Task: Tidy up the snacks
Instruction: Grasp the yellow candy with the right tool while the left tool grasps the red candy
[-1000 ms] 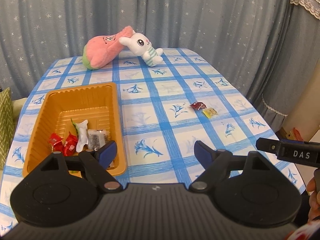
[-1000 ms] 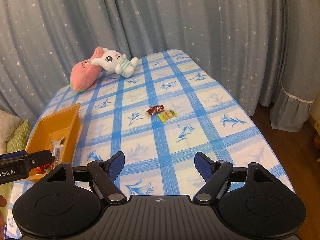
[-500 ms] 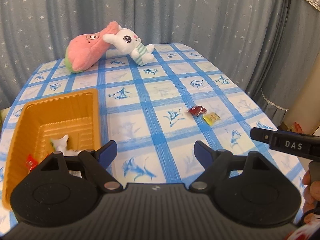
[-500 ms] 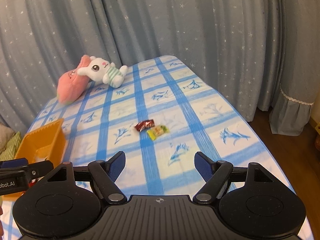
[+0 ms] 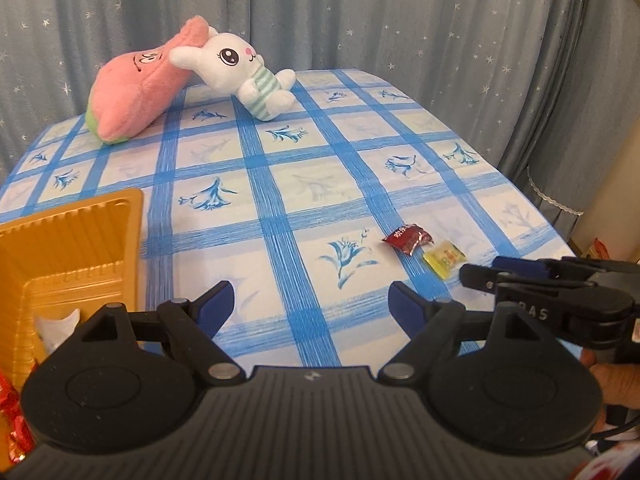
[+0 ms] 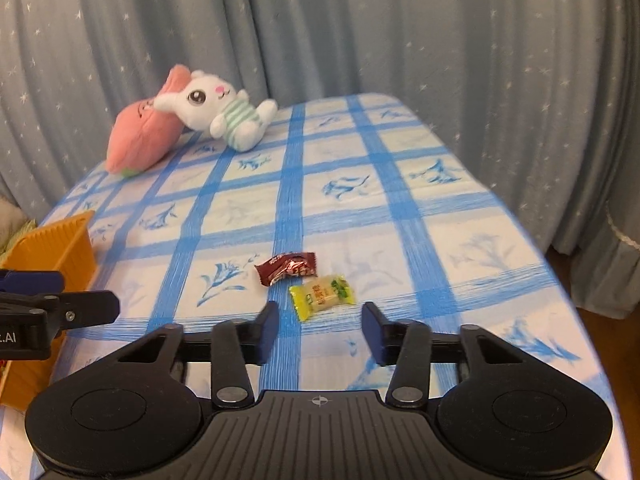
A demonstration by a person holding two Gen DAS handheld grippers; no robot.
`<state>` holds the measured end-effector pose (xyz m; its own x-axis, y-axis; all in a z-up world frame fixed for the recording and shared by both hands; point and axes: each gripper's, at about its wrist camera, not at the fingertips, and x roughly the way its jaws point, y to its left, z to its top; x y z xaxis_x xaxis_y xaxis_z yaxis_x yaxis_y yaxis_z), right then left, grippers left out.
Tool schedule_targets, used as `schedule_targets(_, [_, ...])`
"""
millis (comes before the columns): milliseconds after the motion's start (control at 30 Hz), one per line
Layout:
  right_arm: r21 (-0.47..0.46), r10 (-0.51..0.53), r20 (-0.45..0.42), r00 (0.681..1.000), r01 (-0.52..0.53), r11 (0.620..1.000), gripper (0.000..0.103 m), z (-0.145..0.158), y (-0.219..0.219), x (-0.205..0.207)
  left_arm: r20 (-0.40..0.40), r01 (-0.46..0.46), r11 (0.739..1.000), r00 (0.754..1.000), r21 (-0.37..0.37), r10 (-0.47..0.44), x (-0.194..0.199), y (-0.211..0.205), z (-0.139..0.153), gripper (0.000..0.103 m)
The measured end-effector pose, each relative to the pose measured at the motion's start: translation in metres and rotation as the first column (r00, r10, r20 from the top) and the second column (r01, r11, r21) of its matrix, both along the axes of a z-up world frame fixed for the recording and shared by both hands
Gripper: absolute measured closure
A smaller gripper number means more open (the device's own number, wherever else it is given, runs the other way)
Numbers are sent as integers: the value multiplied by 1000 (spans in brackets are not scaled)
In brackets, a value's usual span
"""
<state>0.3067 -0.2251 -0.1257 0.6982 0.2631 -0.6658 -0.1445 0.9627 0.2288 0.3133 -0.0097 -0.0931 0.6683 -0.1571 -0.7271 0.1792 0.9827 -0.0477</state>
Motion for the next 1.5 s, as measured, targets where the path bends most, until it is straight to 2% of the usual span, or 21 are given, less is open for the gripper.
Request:
schedule_targets(67, [20, 8, -13, 1000, -8, 1000, 63, -6, 2, 7, -4, -2, 1000, 1000, -4, 2, 5, -1, -4, 21])
schedule_targets(433, [7, -25, -23, 999, 25, 1000, 63, -24, 14, 43, -16, -1, 1000, 1000, -21, 1, 14, -2, -16, 21])
schedule_targets(667, [-87, 7, 8, 1000, -6, 996, 63, -27, 25, 45, -13, -1, 1000, 1000, -16, 1, 17, -1, -17, 21])
schedule_targets(733, [-124, 22, 17, 1000, -20, 992, 66, -29, 29, 43, -16, 0, 1000, 1000, -17, -1, 18, -2, -17, 21])
schedule_targets(767, [-141, 26, 19, 999, -23, 990, 77, -29, 29, 43, -17, 2, 1000, 1000, -18, -2, 18, -3, -17, 21])
schedule_targets(800, [-147, 28, 19, 999, -25, 989, 80, -29, 28, 42, -18, 4, 1000, 1000, -17, -4, 19, -4, -17, 20])
schedule_targets(1033, [-115, -19, 41, 999, 24, 993, 81, -13, 5, 34, -10, 68, 998, 998, -8, -68, 34, -28, -22, 20])
schedule_targets(1133, [-84, -66, 30, 997, 69, 994, 81, -11, -11, 33, -17, 79, 994, 997, -74, -80, 45, -36, -28, 21])
schedule_targets(1167, [-72, -82, 24, 996, 84, 994, 81, -12, -17, 33, -18, 82, 992, 996, -99, -84, 48, -38, -30, 23])
schedule_targets(1300, [-51, -122, 21, 992, 123, 991, 81, -11, -34, 35, -24, 104, 990, 994, -97, -107, 61, -54, -40, 36])
schedule_targets(1400, [-38, -141, 16, 990, 141, 989, 81, -12, -43, 36, -39, 119, 985, 991, -125, -124, 69, -63, -46, 47])
schedule_targets(1500, [-24, -156, 14, 988, 156, 987, 81, -12, -48, 37, -55, 117, 978, 990, -174, -128, 75, -71, -53, 49])
